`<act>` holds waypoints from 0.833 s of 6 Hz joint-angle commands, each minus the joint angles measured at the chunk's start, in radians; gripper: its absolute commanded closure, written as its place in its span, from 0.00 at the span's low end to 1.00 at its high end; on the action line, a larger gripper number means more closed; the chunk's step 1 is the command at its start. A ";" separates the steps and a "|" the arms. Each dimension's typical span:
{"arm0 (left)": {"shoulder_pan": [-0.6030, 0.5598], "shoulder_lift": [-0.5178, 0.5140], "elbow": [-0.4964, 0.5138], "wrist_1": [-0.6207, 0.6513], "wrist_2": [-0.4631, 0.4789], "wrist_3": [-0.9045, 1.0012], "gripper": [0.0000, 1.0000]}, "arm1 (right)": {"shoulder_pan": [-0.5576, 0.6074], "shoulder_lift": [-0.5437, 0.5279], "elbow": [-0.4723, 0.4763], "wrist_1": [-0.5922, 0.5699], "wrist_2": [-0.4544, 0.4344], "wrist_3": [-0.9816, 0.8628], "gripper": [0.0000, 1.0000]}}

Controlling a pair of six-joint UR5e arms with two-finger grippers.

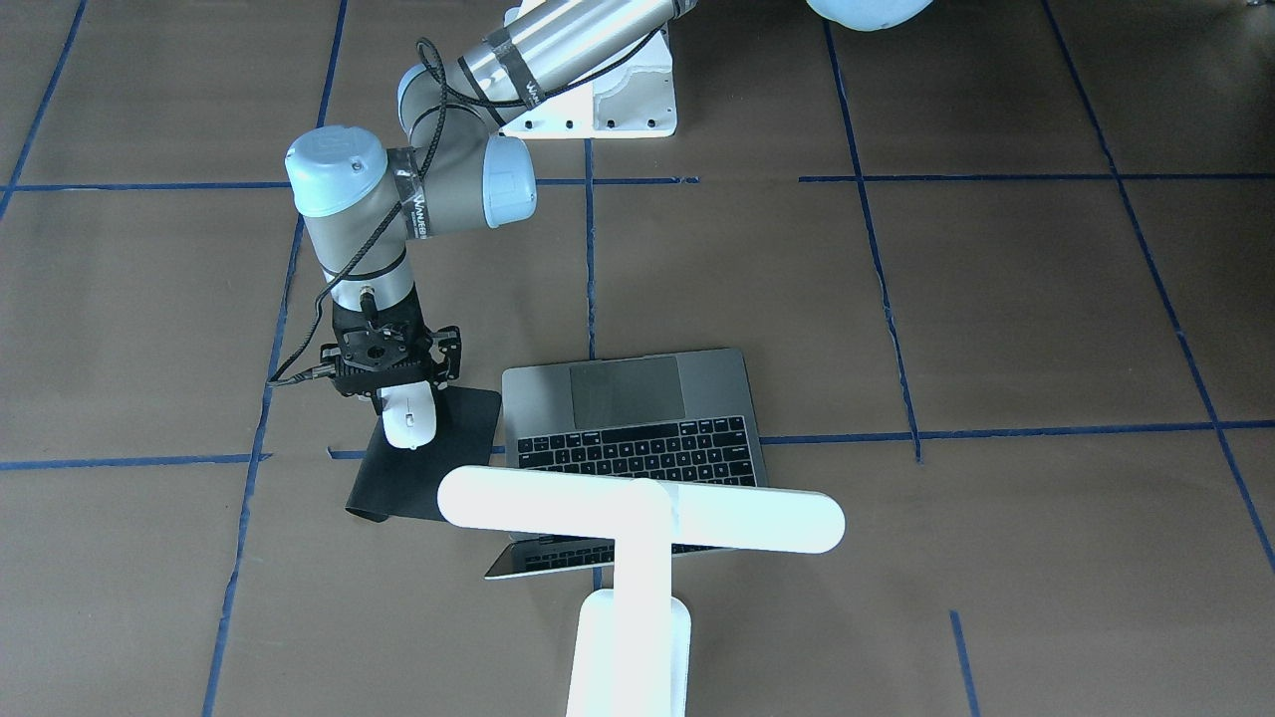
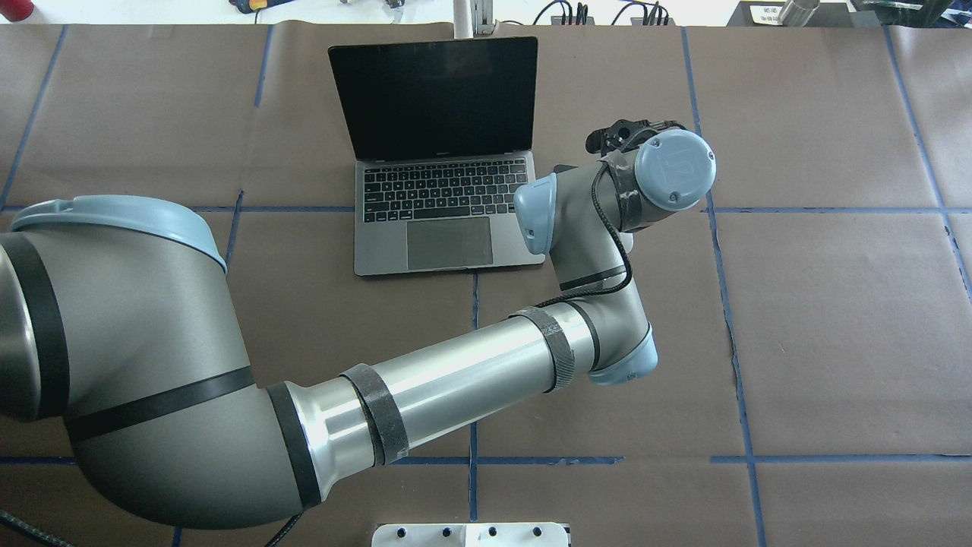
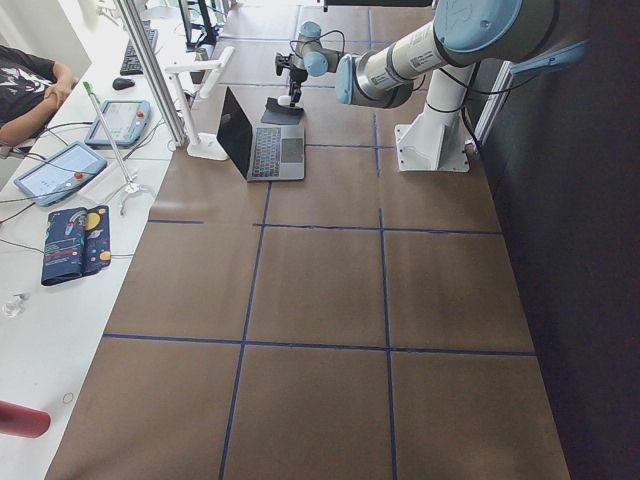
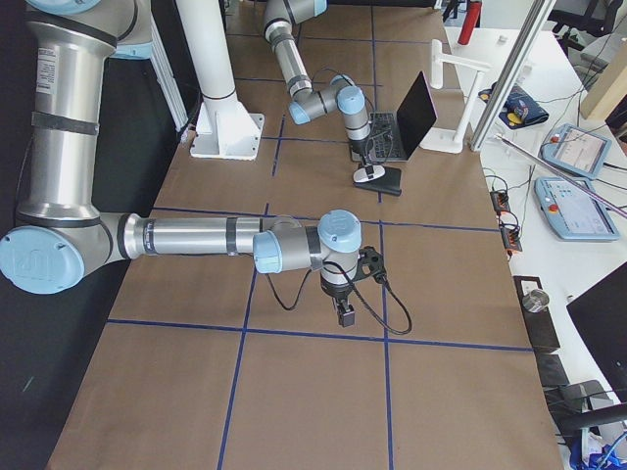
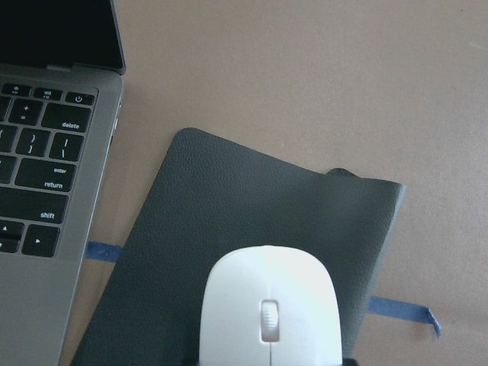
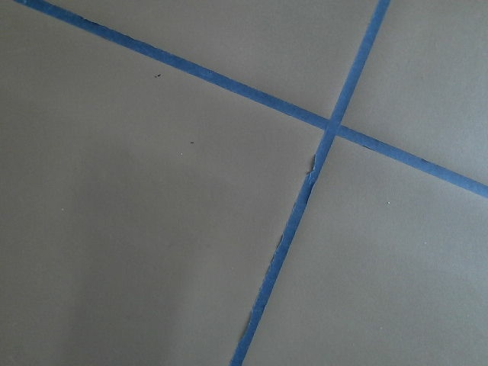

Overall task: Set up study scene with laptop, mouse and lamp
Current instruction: 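Carry the white mouse with the left gripper onto the mouse pad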

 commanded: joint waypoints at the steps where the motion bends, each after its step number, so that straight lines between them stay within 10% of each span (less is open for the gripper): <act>1: 0.009 -0.008 0.009 -0.002 0.008 -0.009 0.12 | 0.000 0.001 0.000 0.002 0.000 0.000 0.00; 5: -0.099 -0.024 -0.071 0.070 -0.315 0.076 0.00 | 0.000 -0.001 0.003 0.000 0.000 0.003 0.00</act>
